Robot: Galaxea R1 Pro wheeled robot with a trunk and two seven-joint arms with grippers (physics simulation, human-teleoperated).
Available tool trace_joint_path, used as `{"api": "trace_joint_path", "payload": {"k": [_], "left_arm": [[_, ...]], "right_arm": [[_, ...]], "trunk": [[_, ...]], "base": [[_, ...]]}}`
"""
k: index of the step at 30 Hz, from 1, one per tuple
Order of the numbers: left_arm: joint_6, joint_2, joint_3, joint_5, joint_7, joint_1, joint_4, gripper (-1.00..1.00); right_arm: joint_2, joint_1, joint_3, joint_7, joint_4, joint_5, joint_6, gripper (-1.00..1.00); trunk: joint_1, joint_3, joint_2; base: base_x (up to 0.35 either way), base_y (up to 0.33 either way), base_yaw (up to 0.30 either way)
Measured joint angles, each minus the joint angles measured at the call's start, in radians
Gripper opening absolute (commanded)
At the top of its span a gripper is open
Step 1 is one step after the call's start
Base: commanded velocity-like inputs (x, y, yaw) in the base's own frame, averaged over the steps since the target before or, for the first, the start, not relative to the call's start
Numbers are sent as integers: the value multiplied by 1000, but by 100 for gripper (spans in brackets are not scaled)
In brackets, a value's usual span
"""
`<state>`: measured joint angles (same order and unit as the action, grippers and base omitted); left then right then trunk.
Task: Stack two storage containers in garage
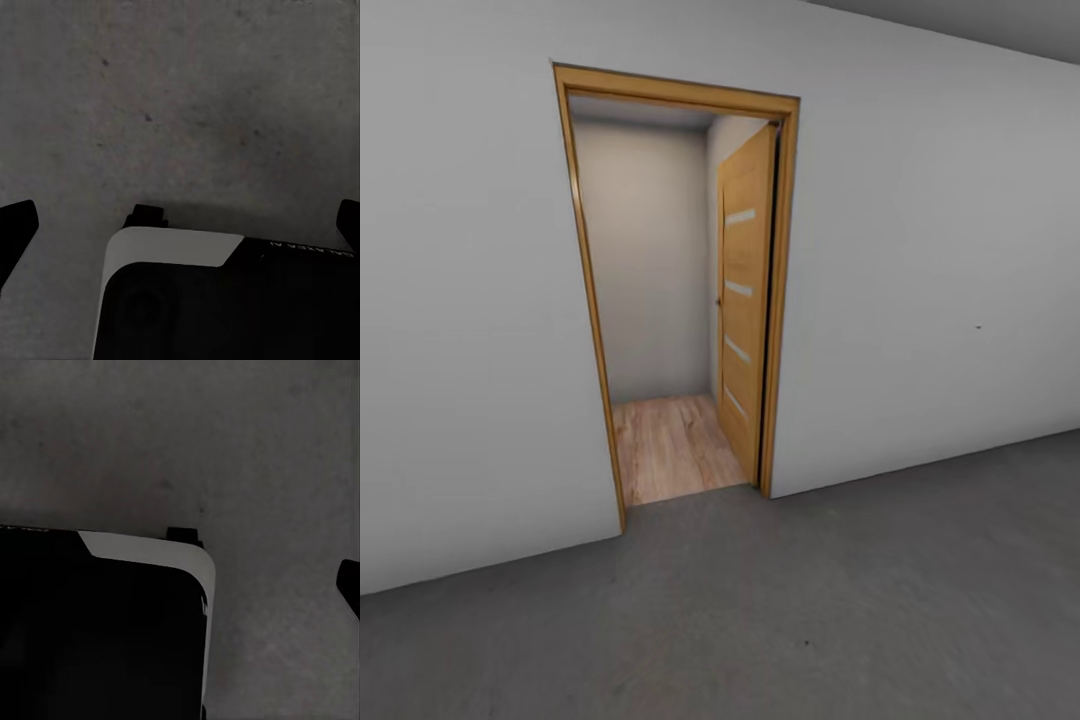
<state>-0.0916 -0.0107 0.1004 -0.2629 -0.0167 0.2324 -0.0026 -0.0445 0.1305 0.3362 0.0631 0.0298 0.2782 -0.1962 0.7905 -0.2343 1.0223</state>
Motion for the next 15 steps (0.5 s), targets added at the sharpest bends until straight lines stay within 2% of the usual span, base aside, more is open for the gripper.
{"api": "trace_joint_path", "payload": {"k": [15], "left_arm": [[1,0,0,0,0,0,0,100]], "right_arm": [[1,0,0,0,-1,-1,-3,100]], "trunk": [[0,0,0]], "base": [[322,0,0]]}}
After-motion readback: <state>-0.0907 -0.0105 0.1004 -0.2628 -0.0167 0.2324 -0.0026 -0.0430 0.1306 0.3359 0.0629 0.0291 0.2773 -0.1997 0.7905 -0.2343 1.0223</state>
